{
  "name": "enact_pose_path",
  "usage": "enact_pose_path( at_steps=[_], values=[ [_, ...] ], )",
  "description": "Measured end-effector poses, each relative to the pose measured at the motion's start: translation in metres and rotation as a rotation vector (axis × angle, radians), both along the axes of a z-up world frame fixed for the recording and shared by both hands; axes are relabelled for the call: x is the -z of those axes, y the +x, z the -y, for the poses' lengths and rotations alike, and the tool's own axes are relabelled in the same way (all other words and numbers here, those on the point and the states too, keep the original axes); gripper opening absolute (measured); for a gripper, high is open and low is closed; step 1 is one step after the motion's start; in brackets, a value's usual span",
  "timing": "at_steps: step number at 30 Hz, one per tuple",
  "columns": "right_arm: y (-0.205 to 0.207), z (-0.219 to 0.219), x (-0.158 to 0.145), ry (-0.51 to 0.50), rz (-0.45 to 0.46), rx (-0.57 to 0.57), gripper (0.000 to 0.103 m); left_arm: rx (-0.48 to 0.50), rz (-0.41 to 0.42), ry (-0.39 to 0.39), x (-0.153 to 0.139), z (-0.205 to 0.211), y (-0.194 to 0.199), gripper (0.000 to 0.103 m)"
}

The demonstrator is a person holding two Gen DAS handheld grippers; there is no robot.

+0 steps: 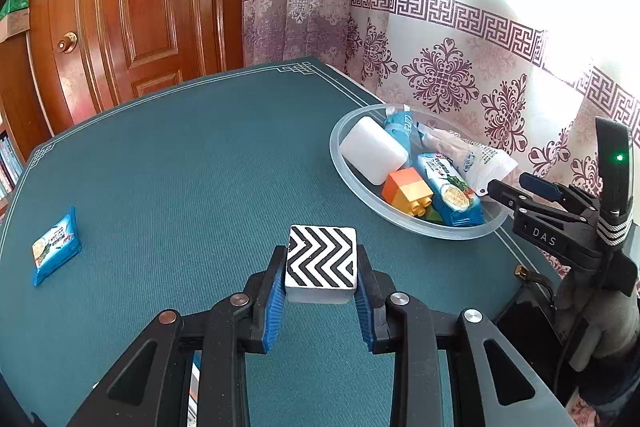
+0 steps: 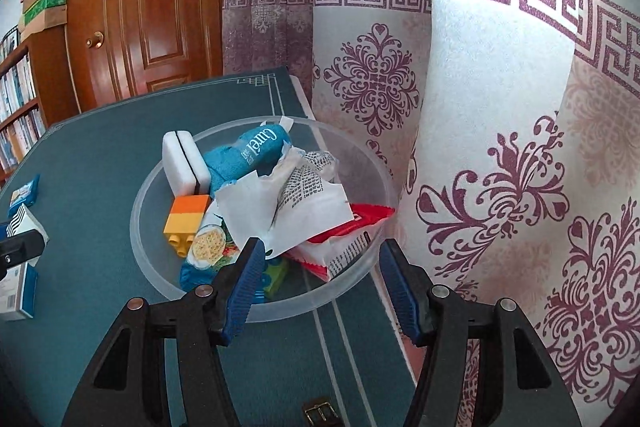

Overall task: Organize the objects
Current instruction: 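Lower the chevron cube into the bowl and open the left gripper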

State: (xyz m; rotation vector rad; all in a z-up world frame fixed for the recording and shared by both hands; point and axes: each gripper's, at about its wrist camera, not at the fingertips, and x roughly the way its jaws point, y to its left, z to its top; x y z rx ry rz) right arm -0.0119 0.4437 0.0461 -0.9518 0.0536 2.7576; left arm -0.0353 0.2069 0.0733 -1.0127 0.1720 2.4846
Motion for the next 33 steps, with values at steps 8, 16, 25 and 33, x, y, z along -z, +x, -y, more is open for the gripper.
enact_pose_path(
  at_steps=[8, 16, 25, 33],
  values=[
    [-0.016, -0.016, 0.006, -0.016, 0.034, 0.065, 0.061, 0.02, 0.005, 0.0, 0.0, -0.009, -0.001, 0.033],
    [0.004, -0.008, -0.01, -0.031, -0.012, 0.045, 0.061, 0.069, 0.024, 0.017, -0.003, -0.033, -0.012, 0.033],
    [0.027, -0.006, -0.035, -0.07, -0.082, 0.03, 0.061, 0.147, 0.043, 0.026, -0.001, -0.075, -0.028, 0.033],
    [0.036, -0.012, -0.032, -0.106, -0.089, 0.027, 0.061, 0.183, 0.056, 0.024, 0.012, -0.1, -0.047, 0.033]
  ],
)
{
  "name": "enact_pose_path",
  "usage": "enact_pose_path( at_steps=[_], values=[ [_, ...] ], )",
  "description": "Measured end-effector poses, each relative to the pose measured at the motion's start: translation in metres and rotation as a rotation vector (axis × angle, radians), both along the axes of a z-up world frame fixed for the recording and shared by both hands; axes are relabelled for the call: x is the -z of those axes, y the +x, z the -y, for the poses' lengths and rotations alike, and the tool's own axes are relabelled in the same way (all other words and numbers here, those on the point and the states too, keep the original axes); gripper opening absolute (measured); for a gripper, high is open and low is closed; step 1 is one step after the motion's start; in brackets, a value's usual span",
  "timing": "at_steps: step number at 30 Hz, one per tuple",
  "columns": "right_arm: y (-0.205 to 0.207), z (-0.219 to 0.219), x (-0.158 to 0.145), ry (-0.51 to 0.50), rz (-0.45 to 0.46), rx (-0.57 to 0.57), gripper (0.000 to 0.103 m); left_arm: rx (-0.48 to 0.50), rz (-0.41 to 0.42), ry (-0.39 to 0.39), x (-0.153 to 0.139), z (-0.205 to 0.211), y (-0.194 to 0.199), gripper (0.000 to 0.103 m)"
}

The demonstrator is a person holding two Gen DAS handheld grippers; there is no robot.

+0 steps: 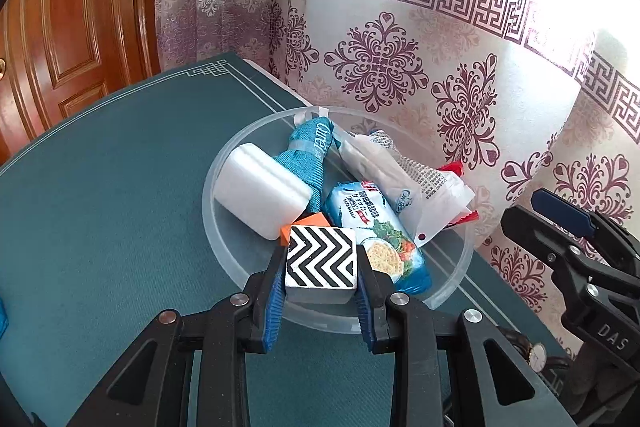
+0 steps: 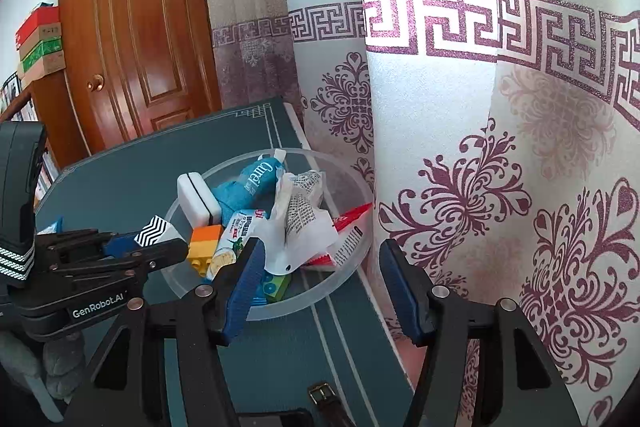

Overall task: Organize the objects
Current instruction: 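Lower the chevron cube into the bowl and open the left gripper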

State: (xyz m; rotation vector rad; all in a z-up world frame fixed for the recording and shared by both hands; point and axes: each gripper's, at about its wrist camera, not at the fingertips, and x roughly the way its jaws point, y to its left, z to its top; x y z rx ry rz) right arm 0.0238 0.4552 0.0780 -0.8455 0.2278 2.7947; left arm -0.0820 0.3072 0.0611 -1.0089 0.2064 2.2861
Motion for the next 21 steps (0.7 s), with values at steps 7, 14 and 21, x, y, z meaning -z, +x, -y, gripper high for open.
enact_pose_path(
  at_steps=[7, 14, 21],
  values=[
    [0.002, -0.003, 0.004, -0.029, 0.003, 0.004, 0.061, -0.016, 0.017, 0.037, 0.01, 0.005, -0.009, 0.055],
    [0.003, 0.001, 0.005, -0.041, -0.001, -0.008, 0.061, -0.036, -0.055, 0.057, -0.003, 0.021, 0.007, 0.08],
    [0.005, 0.002, 0.006, -0.064, 0.0, -0.013, 0.061, -0.069, -0.039, 0.038, 0.003, 0.034, 0.01, 0.081]
  ],
)
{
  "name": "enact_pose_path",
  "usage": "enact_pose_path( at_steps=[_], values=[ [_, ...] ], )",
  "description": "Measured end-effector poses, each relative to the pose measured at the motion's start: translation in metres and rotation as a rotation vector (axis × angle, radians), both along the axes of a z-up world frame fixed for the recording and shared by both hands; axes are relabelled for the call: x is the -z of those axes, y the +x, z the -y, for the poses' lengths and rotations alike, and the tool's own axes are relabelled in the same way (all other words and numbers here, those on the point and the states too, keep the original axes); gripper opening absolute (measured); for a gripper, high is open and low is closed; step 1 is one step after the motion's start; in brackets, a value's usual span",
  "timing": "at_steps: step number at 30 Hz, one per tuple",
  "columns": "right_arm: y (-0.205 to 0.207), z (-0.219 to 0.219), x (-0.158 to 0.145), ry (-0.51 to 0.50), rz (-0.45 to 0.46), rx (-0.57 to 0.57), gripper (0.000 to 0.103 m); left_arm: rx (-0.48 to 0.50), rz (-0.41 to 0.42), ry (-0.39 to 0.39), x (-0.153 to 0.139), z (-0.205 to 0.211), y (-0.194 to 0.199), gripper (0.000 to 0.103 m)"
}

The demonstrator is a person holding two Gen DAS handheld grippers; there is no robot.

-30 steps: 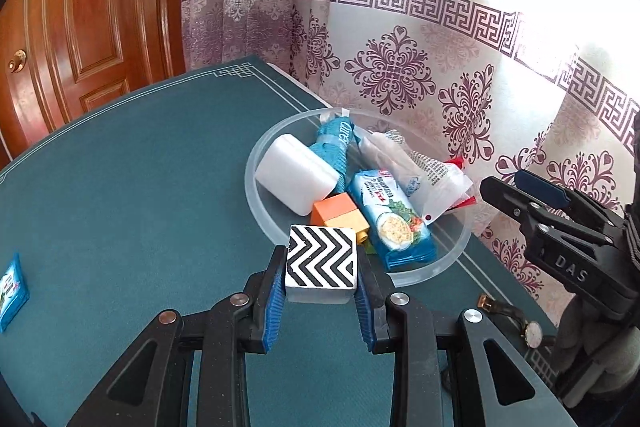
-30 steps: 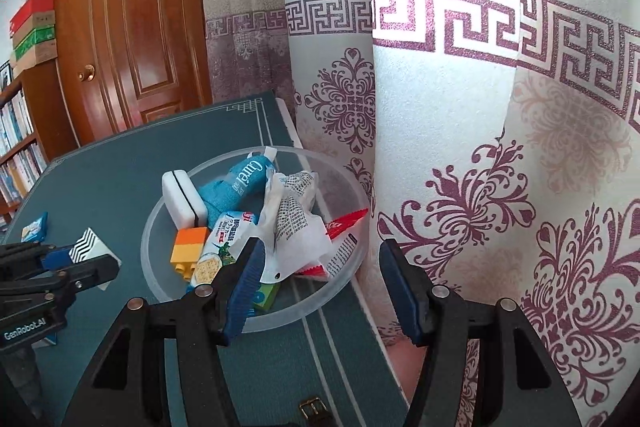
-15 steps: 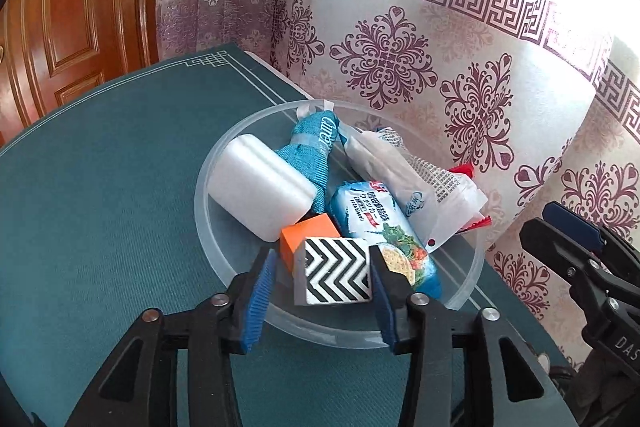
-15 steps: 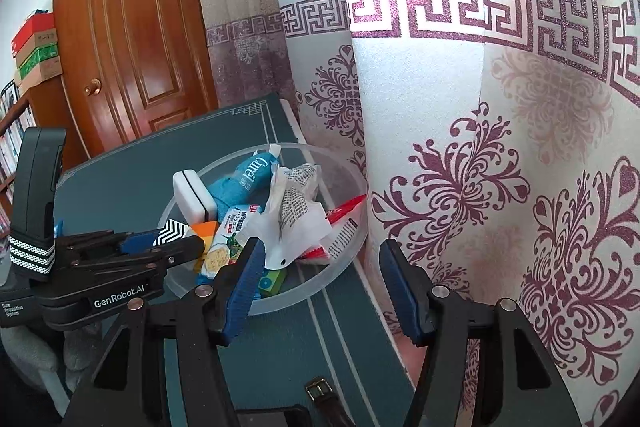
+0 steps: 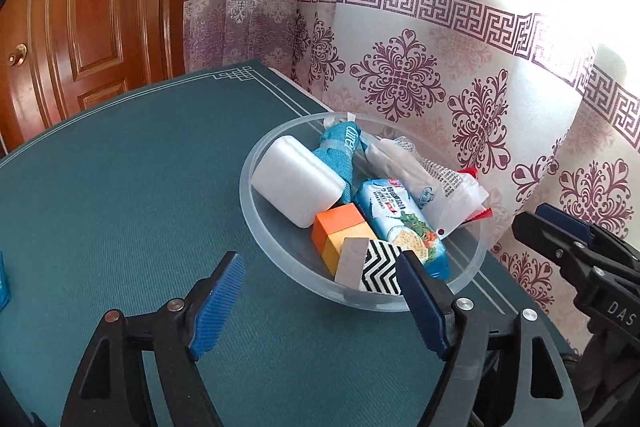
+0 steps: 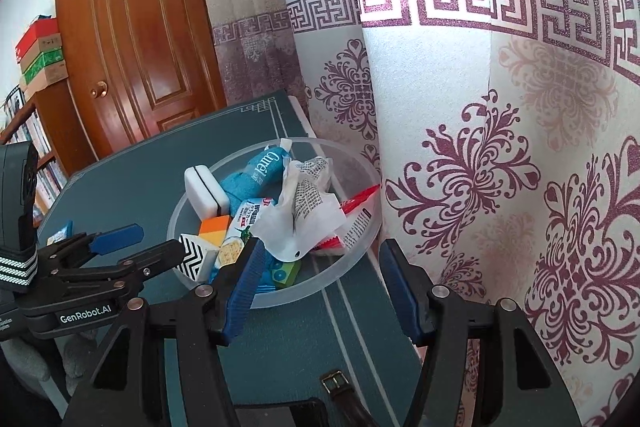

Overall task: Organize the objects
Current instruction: 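Lower the chevron cube into the bowl and open the left gripper, then move both grippers back from the bowl toward the remaining items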

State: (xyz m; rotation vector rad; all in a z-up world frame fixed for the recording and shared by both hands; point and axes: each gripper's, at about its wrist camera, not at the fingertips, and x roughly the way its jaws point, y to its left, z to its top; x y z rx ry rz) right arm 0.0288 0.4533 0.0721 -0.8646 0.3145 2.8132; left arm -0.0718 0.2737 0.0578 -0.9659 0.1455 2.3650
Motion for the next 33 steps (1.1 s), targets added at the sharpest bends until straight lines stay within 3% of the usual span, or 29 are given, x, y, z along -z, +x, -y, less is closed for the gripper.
enact_pose_path(
  at_steps=[13, 22, 29, 33],
  values=[
    [0.003, 0.011, 0.003, -0.002, 0.009, -0.009, 0.061, -0.058, 0.015, -0.043, 0.018, 0.002, -0.014, 0.091],
    [0.003, 0.015, 0.002, -0.014, 0.011, -0.014, 0.061, -0.088, 0.041, -0.027, 0.013, 0.017, -0.011, 0.096],
    [0.005, 0.029, 0.004, -0.042, 0.021, -0.049, 0.061, -0.108, 0.012, -0.031, 0.004, 0.03, 0.001, 0.101],
    [0.006, 0.04, 0.006, -0.062, 0.023, -0.078, 0.069, -0.122, -0.005, -0.04, 0.001, 0.041, 0.008, 0.102]
  ],
)
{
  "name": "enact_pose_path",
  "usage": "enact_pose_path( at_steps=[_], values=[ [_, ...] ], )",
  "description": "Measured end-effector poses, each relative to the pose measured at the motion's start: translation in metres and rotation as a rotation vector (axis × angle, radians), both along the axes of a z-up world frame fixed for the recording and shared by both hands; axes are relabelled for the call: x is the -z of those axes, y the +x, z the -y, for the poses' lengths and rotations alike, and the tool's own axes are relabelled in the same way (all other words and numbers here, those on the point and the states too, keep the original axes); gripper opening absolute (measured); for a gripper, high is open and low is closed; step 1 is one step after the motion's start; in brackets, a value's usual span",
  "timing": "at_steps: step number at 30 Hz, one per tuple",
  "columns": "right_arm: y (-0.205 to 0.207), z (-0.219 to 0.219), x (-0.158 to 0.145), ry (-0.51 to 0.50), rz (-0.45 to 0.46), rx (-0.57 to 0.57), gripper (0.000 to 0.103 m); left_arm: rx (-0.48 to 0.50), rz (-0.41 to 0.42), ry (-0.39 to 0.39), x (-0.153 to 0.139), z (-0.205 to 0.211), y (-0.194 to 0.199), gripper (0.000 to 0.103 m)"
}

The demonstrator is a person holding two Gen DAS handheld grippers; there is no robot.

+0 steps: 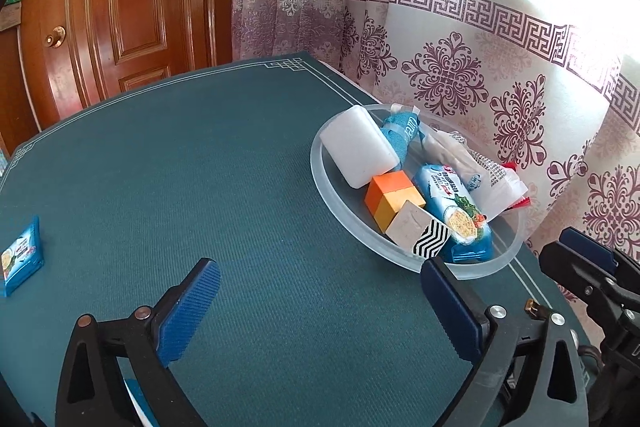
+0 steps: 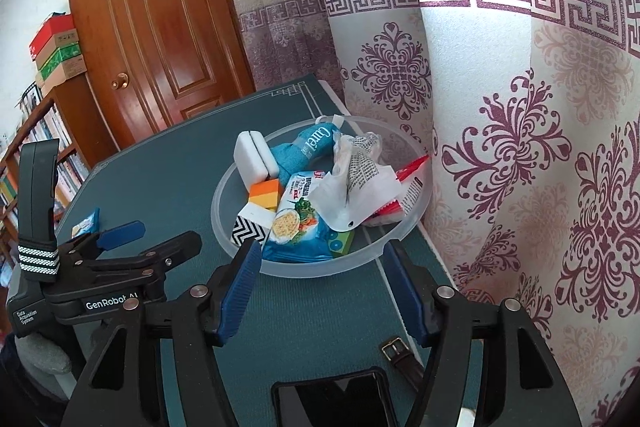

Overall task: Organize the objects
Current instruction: 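Move both grippers back from the bowl toward the remaining items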

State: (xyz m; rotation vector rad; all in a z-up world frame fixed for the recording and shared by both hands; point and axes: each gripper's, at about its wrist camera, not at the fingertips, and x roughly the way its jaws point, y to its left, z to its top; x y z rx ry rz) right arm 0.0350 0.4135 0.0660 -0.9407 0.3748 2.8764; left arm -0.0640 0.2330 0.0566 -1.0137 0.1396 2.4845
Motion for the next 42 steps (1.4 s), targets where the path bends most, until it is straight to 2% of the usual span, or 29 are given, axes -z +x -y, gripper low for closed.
enact_pose_path(
  at_steps=[10, 21, 31, 42],
  values=[
    [-0.004, 0.046, 0.012, -0.018, 0.036, -0.116, 0.07, -0.058, -0.013, -0.001, -0.003, 0.039, 0.008, 0.102],
    [-0.004, 0.11, 0.031, -0.017, 0.103, -0.275, 0.07, -0.17, -0.03, -0.008, -0.005, 0.101, 0.01, 0.102],
    [-0.003, 0.169, 0.043, 0.032, 0.161, -0.416, 0.07, -0.281, -0.025, -0.005, -0.001, 0.162, 0.011, 0.102],
    [-0.011, 0.211, 0.06, 0.091, 0.237, -0.496, 0.07, -0.376, 0.001, 0.002, 0.011, 0.216, 0.014, 0.102]
  ],
)
